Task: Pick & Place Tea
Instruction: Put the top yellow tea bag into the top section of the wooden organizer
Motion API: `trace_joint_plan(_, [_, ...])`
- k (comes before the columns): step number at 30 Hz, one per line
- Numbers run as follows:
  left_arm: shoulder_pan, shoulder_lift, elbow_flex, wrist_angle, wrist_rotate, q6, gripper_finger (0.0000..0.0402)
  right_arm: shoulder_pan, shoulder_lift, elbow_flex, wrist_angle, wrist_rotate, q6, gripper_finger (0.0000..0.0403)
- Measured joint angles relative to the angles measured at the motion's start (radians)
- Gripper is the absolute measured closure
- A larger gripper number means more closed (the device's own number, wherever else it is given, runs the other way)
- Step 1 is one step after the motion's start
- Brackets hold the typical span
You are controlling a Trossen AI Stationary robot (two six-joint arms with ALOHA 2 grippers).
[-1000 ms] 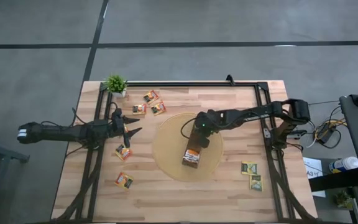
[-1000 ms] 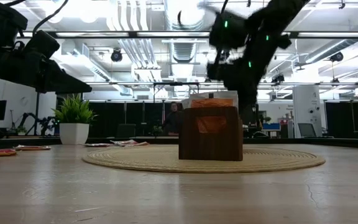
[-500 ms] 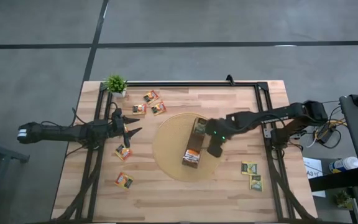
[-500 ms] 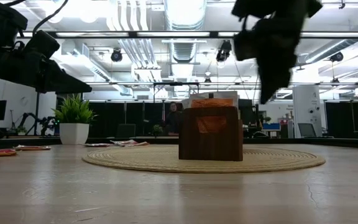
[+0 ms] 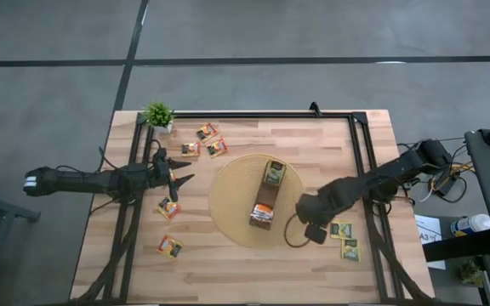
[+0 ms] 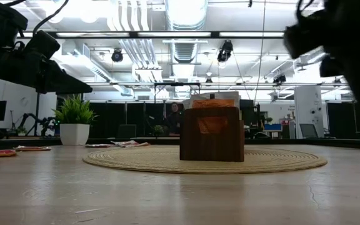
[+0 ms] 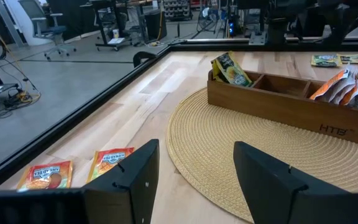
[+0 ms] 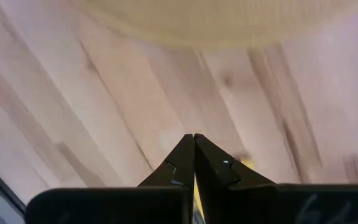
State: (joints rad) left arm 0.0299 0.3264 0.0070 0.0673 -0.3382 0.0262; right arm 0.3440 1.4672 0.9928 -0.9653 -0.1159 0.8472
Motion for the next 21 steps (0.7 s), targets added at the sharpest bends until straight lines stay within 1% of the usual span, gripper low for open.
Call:
trace_joint_plan(3, [0.000, 0.000, 0.000, 0.000, 0.000, 0.000, 0.0199, 0.045, -0.006, 0.000, -0.060, 0.006, 0.077, 0.0394])
trace_joint_plan(7, [0.000, 0.000, 0.000, 0.000, 0.000, 0.000, 0.0199, 0.097, -0.013, -0.001, -0.057, 0.006, 0.146, 0.0393])
trace_joint_plan(10, [0.000, 0.000, 0.000, 0.000, 0.000, 0.000, 0.0199, 0.122, -0.019, -0.002, -0.055, 0.002, 0.216, 0.0380])
trace_joint_plan(13, [0.000, 0.000, 0.000, 0.000, 0.000, 0.000, 0.0199, 0.145, -0.023, -0.002, -0.052, 0.003, 0.256, 0.0347])
trace_joint_plan(21, [0.000, 0.000, 0.000, 0.000, 0.000, 0.000, 0.0199, 0.220, -0.023, -0.035, -0.053, 0.003, 0.359, 0.0215])
